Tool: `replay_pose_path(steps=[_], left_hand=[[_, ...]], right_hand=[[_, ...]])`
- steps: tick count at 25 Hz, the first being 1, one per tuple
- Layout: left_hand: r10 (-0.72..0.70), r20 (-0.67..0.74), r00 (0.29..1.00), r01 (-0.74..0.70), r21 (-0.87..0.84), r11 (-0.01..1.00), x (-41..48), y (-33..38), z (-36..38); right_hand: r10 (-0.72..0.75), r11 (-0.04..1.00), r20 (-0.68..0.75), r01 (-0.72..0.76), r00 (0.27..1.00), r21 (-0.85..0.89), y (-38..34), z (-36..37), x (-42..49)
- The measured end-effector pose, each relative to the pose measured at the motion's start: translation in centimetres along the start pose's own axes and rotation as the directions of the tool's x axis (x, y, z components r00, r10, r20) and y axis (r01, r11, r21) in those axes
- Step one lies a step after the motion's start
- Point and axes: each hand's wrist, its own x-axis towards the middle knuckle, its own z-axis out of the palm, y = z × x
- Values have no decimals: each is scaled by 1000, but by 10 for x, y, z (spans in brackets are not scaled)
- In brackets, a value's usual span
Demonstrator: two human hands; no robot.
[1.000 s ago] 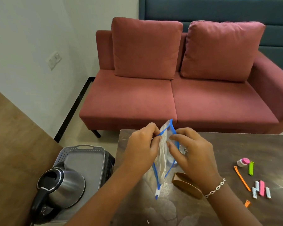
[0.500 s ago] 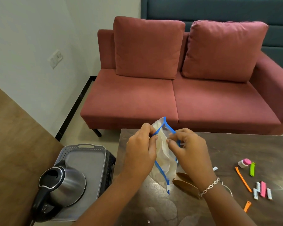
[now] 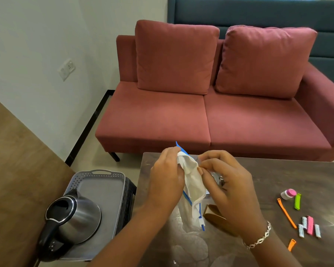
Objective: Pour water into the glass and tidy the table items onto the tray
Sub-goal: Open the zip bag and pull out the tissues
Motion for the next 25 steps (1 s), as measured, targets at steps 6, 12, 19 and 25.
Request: replay_pose_path(steps=[6, 12, 19, 25], left_hand=[[-4, -4, 1000, 4, 35, 999, 1, -1, 3], [8, -16, 1000, -7, 41, 999, -1, -6, 3], [-11, 22, 1000, 10, 53, 999, 5, -15, -6], [-43, 33, 999, 37, 172, 984, 0, -23, -6]], right_hand=[[129, 964, -141, -91, 981, 248, -3, -22, 3], [170, 938, -269, -73, 948, 338, -4, -54, 18], [223, 920, -316, -91, 922, 382, 9, -91, 34], [158, 945, -215, -85, 964, 315, 27, -84, 31]])
